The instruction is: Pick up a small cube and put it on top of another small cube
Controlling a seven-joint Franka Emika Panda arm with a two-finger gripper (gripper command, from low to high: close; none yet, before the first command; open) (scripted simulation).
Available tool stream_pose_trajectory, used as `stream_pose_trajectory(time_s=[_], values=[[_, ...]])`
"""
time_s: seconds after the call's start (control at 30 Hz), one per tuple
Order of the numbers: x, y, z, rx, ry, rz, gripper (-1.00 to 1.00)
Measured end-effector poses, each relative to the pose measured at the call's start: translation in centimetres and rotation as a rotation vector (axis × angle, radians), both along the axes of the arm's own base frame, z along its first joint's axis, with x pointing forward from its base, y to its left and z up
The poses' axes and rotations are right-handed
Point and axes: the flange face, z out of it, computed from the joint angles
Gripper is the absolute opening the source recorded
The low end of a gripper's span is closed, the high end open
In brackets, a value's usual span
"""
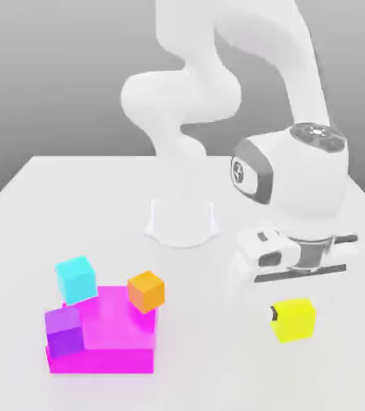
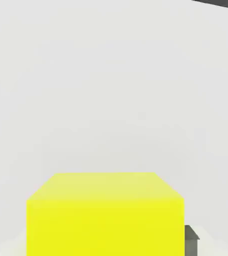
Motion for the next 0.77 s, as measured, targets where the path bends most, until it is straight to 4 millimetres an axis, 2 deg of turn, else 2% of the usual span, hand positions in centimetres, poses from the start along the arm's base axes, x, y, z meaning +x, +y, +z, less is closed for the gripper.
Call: stream_pose_trajectory(time_s=[0.07,0.2,0.43,0.5,0.63,0.67,0.77], values=[[-0.1,-3.7,1.6,-0.005,-0.001,-0.084,-1.0],[-1.7,-8.5,4.4,-0.008,-0.002,-0.19,-1.0],[-6.3,-17.0,7.9,0.011,0.0,-0.423,-1.0],[-6.7,-17.7,6.8,0.014,0.0,-0.446,-1.0],[-6.9,-17.9,2.9,0.014,0.0,-0.453,-1.0],[-7.0,-17.9,2.1,0.014,0.0,-0.453,1.0],[-7.0,-17.9,2.1,0.014,0.0,-0.453,1.0]])
